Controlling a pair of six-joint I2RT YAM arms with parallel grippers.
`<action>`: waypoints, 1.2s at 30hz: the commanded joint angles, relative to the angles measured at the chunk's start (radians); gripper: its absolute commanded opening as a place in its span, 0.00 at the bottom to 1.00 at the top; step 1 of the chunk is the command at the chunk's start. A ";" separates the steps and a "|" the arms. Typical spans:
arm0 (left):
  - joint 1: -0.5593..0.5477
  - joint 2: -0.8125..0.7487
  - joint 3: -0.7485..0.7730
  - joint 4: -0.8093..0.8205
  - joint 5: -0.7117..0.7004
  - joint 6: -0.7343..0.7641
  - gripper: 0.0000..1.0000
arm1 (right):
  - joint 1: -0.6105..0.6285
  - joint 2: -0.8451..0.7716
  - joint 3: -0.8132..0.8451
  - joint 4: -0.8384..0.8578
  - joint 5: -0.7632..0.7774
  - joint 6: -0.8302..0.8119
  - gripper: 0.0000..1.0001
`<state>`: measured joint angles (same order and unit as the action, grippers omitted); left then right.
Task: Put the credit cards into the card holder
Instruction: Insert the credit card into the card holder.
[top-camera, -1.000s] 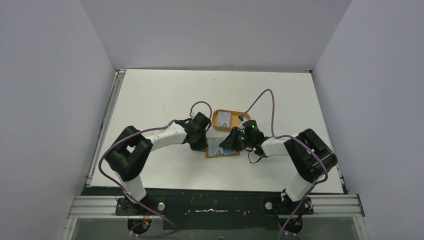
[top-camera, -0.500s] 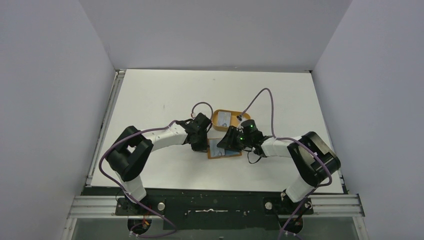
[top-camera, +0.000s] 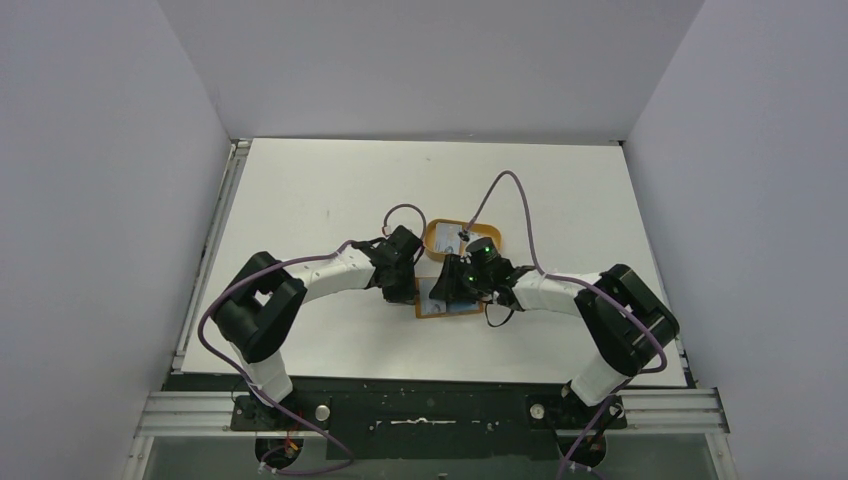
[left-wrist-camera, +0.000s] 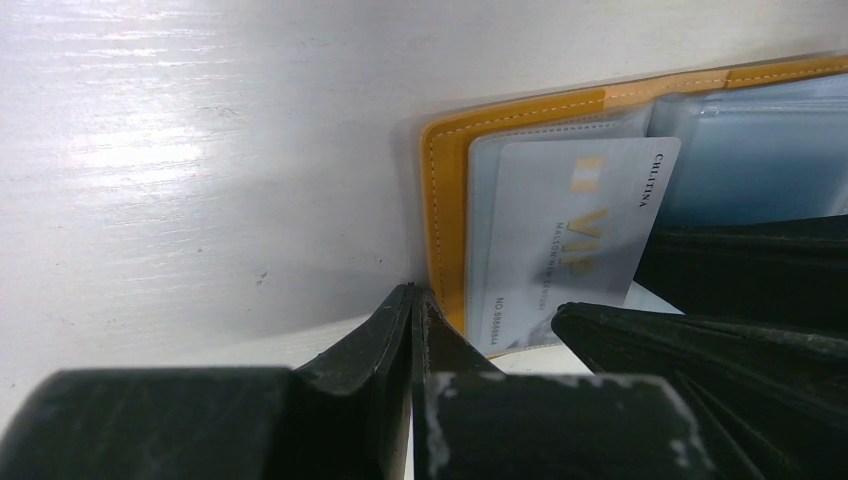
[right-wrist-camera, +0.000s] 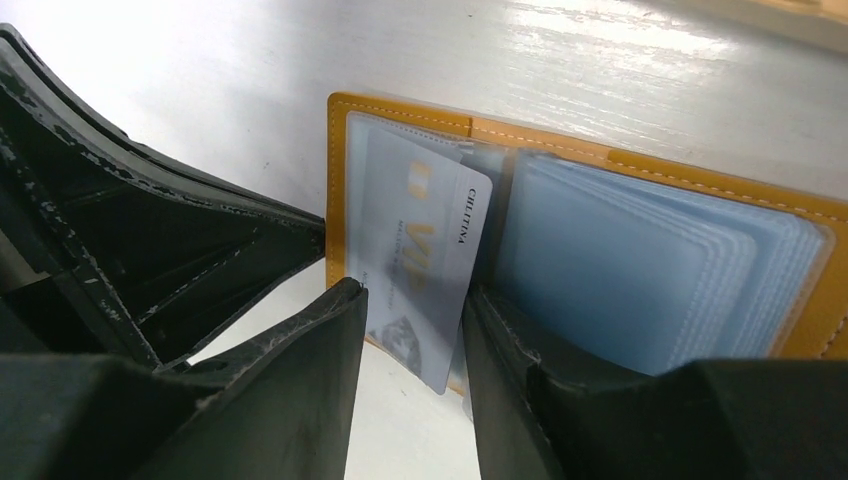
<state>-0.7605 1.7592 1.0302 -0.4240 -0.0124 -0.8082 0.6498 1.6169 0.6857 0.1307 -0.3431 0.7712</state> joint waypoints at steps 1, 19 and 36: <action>-0.006 0.005 0.010 0.046 0.012 0.002 0.00 | 0.032 0.004 0.044 -0.090 0.060 -0.065 0.42; -0.003 -0.008 0.003 0.042 0.037 0.004 0.00 | 0.113 -0.046 0.130 -0.243 0.191 -0.151 0.60; 0.003 -0.057 -0.017 0.039 0.020 -0.002 0.00 | 0.101 -0.250 0.136 -0.341 0.333 -0.136 0.71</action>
<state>-0.7601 1.7565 1.0222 -0.4122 0.0151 -0.8082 0.7601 1.4353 0.7914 -0.2005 -0.0807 0.6399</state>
